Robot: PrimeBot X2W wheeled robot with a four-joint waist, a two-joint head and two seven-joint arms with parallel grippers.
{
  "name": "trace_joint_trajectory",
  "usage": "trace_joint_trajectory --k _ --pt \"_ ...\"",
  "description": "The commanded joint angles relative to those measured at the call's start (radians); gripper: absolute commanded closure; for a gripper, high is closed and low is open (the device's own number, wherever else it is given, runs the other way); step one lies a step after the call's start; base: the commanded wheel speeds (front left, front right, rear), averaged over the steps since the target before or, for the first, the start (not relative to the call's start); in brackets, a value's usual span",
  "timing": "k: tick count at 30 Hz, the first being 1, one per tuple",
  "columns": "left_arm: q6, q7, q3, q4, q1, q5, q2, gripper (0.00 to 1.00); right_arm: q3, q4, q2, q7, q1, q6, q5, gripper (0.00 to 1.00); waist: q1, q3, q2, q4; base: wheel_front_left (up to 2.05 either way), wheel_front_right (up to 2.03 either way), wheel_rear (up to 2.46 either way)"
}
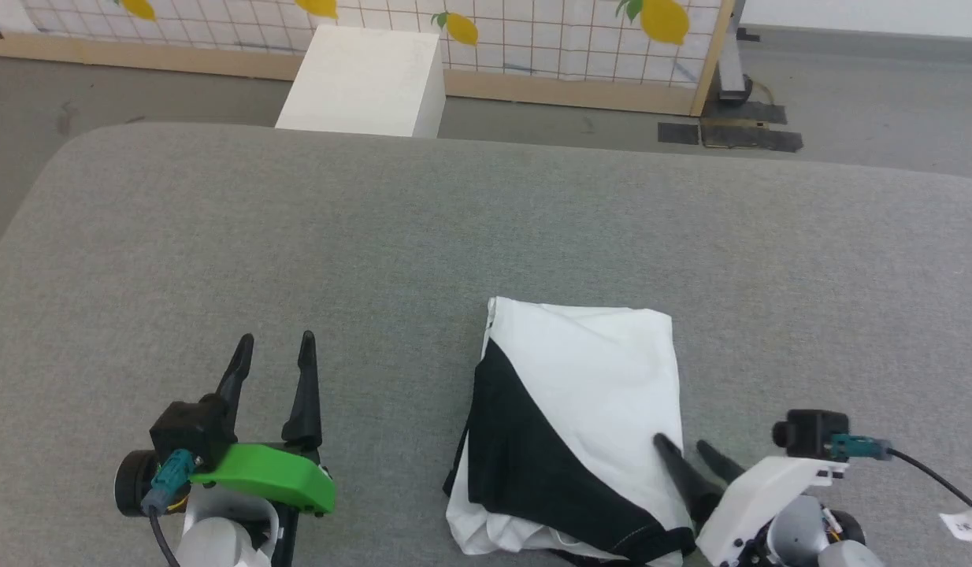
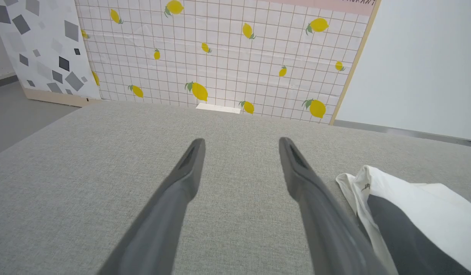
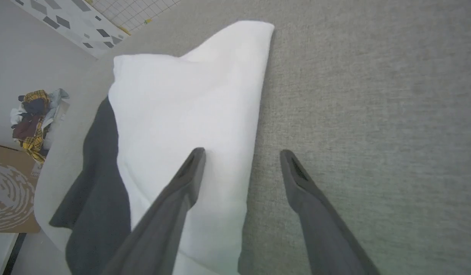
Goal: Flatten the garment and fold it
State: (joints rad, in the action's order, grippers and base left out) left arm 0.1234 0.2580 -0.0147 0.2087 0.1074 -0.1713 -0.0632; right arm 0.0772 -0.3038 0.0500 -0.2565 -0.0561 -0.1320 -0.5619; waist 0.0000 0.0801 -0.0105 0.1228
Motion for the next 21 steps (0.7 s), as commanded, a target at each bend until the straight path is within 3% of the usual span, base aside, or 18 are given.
trace_joint_trajectory --k 1,8,9,10,11,12,17,21 --pt "0.007 0.004 0.003 0.002 -0.002 -0.001 0.002 0.00 0.009 -0.021 0.000 -0.015 -0.027 0.001 -0.003 0.00 0.0000 0.008 0.0105 0.010 0.00 0.00 0.00" --pt "0.007 0.004 0.007 0.006 -0.006 -0.006 0.001 0.00 0.038 -0.140 0.000 -0.066 -0.089 0.001 -0.029 0.00 0.0000 0.012 0.0105 0.029 0.00 0.00 0.00" --pt "0.007 0.004 0.008 0.007 -0.007 -0.006 0.001 0.00 0.043 -0.154 0.000 -0.074 -0.093 0.001 -0.027 0.14 0.0000 0.010 0.0105 0.030 0.00 0.00 0.00" --pt "0.007 0.004 0.008 0.008 -0.009 -0.006 0.000 0.00 0.049 -0.168 0.000 -0.081 -0.098 0.001 -0.023 0.40 0.0000 0.008 0.0105 0.031 0.00 0.00 0.00" --pt "0.007 0.004 0.007 0.009 -0.010 -0.006 0.000 0.00 0.052 -0.178 0.000 -0.084 -0.102 0.001 -0.018 0.82 0.0000 0.006 0.0105 0.031 0.00 0.00 0.00" --pt "0.007 0.004 0.007 0.009 -0.012 -0.006 0.000 0.00 0.055 -0.184 0.000 -0.088 -0.104 0.001 -0.009 1.00 0.0000 0.005 0.0105 0.031 0.00 0.00 0.00" --pt "0.007 0.004 -0.008 0.007 -0.026 -0.007 -0.001 0.00 0.049 -0.174 0.000 -0.112 -0.117 0.001 0.093 1.00 0.0000 -0.005 0.0105 0.007 0.00 0.00 0.00" --pt "0.007 0.004 -0.017 -0.005 -0.034 -0.008 0.000 0.00 0.067 -0.097 0.000 -0.178 -0.139 0.001 0.330 1.00 0.0000 0.000 0.0105 -0.037 0.00 0.00 0.00"
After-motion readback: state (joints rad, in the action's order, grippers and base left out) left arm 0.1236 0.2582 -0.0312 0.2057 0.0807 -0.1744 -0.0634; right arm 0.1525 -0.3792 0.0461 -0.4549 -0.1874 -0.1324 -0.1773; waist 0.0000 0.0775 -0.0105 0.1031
